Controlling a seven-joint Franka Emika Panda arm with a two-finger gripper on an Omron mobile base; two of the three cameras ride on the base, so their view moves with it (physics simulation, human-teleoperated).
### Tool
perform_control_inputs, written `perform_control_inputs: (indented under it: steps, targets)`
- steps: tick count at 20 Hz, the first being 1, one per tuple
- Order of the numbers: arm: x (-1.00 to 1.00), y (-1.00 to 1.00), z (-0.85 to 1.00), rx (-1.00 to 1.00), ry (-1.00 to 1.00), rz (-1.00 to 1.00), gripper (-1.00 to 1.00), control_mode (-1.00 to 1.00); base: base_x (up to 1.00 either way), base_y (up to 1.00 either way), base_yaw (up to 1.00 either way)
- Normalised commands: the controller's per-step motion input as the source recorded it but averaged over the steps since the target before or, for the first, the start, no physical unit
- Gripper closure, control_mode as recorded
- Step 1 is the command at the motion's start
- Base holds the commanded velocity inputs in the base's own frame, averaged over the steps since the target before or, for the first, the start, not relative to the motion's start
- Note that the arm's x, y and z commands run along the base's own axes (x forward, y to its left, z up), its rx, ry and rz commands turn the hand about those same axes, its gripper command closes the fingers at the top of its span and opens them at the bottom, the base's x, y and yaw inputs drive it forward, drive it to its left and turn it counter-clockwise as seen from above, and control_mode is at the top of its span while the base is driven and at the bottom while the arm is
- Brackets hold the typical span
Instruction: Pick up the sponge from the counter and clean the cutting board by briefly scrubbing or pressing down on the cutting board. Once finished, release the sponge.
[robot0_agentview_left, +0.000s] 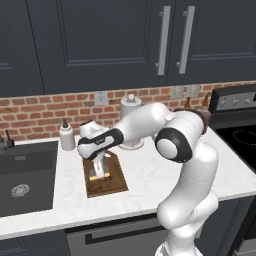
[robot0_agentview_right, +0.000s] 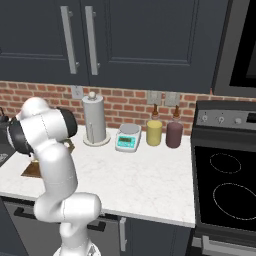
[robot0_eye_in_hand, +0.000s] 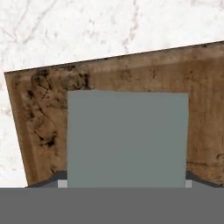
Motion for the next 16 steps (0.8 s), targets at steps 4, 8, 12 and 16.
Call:
perform_control_inputs:
  steps: [4, 8, 12, 16]
  targets:
    - [-0.67, 0.00, -0.06, 0.00, -0.03, 0.04, 1.00, -1.00, 0.00, 0.00, 0.00]
    - [-0.65, 0.00, -0.08, 0.00, -0.03, 0.04, 1.00, -1.00, 0.00, 0.00, 0.00]
    - [-0.60, 0.00, -0.08, 0.00, -0.02, 0.04, 1.00, -1.00, 0.00, 0.00, 0.00]
    - [-0.46, -0.02, -0.05, 0.00, -0.01, 0.02, 1.00, -1.00, 0.00, 0.00, 0.00]
